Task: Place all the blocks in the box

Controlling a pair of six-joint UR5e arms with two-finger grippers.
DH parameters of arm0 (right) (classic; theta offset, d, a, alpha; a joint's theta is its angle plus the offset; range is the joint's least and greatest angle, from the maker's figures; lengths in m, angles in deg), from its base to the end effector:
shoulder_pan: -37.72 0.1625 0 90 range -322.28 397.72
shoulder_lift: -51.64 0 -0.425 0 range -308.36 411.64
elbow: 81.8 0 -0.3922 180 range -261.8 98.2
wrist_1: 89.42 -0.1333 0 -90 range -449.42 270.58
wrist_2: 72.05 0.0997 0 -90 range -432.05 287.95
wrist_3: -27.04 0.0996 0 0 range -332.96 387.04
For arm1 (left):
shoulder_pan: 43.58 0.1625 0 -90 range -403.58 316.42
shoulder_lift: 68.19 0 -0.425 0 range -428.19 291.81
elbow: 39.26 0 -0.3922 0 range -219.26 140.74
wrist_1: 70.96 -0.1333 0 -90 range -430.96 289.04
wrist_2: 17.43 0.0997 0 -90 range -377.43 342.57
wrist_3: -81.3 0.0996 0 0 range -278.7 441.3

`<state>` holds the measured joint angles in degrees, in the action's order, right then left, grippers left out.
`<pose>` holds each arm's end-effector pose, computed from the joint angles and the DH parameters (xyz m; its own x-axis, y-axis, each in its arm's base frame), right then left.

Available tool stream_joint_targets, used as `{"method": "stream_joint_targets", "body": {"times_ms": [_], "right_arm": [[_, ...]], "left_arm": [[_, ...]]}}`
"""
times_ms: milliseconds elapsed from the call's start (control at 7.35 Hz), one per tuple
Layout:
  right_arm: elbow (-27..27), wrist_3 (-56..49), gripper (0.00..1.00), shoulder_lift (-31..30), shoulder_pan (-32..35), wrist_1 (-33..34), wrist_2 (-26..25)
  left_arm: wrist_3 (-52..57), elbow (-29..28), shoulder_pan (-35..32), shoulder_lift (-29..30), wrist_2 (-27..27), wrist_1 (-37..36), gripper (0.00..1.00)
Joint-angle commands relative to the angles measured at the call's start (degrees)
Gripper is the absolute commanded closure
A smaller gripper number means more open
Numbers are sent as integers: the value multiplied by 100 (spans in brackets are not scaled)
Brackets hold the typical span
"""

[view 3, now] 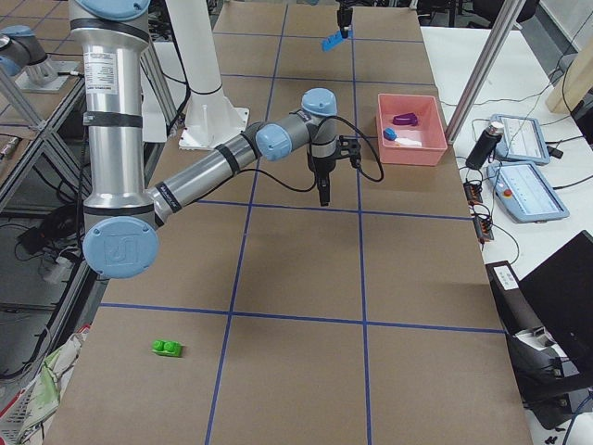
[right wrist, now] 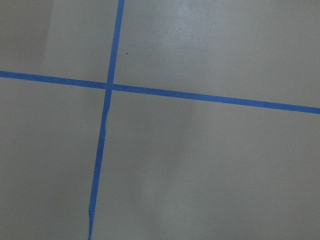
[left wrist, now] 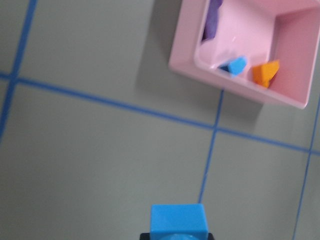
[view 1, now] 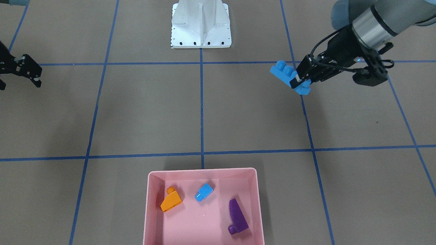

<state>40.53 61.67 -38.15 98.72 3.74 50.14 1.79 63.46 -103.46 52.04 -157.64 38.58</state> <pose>-0.1530 -0.4416 0.4011 0.7449 -0.0926 0.6608 -0.0010 0.9902 0.1399 0.2538 -0.5506 0.2035 0.2664 -0.2271 -0.9367 0.1658 0.9682 -0.1875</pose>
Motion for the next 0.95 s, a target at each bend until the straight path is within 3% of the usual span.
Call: {"method": "stream_joint_targets", "body": {"times_ms": [0,272,544,680,816], "right_arm": [[-25,0,0,58,0,0,-3],[-16,0,0,58,9,0,-3],[-25,0,0,67,9,0,-2],[-51,0,0,67,9,0,-3],[-51,0,0,67,9,0,-3]], "left_arm": [[-152,-1991,-14,1917,493,-258,100],[-135,-4143,38,3377,1099,-232,100],[-99,-5161,475,3673,2220,-57,100],[-117,-5608,547,3752,2288,301,100],[-125,-6057,618,3927,2297,548,72]]}}
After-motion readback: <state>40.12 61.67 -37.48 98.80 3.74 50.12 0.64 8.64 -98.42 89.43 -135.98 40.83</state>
